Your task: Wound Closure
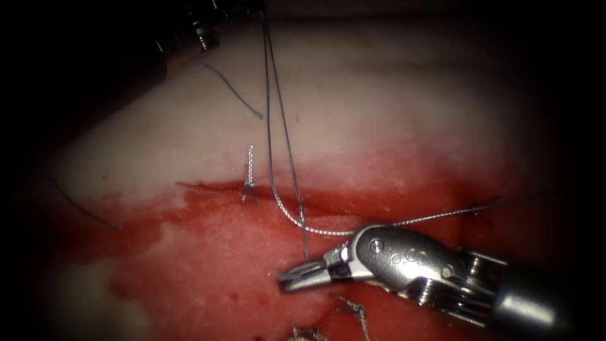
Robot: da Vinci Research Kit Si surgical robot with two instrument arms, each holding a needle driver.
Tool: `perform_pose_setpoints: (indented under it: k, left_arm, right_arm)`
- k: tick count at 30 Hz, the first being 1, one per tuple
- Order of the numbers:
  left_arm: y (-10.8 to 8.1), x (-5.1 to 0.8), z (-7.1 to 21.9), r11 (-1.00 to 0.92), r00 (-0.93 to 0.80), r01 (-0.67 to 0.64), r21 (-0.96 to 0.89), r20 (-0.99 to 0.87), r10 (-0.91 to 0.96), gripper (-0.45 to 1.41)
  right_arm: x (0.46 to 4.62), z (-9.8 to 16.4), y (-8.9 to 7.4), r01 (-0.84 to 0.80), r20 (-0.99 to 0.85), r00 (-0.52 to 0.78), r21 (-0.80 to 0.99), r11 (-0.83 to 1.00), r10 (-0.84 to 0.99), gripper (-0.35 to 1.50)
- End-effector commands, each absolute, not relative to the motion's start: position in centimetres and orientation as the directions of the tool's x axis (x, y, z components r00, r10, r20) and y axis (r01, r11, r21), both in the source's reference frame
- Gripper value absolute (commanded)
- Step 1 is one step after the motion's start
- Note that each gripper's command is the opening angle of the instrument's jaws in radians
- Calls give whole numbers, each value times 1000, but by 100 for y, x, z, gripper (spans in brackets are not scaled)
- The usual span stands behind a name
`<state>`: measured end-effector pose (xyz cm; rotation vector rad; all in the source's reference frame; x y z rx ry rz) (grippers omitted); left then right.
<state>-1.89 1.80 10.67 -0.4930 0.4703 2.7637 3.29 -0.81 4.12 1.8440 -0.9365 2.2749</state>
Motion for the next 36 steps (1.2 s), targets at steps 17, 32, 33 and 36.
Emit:
perform_pose_setpoints:
  k: [17,32,33,36]
  left_arm:
    - [200,-180,1064,-855,-895,-396,335,-350,277,-45]
    - [200,-176,1071,-851,-892,-403,338,-355,281,-45]
    - [200,-176,1071,-851,-891,-403,338,-356,281,-45]
    - [200,-175,1072,-850,-891,-404,338,-358,281,-45]
  right_arm:
    - [337,407,-73,-444,925,-258,-369,-817,-278,-35]
    - [338,408,-76,-448,927,-256,-365,-816,-274,-35]
    - [338,408,-76,-448,927,-256,-364,-816,-274,-35]
    - [338,408,-76,-448,927,-256,-364,-816,-274,-35]
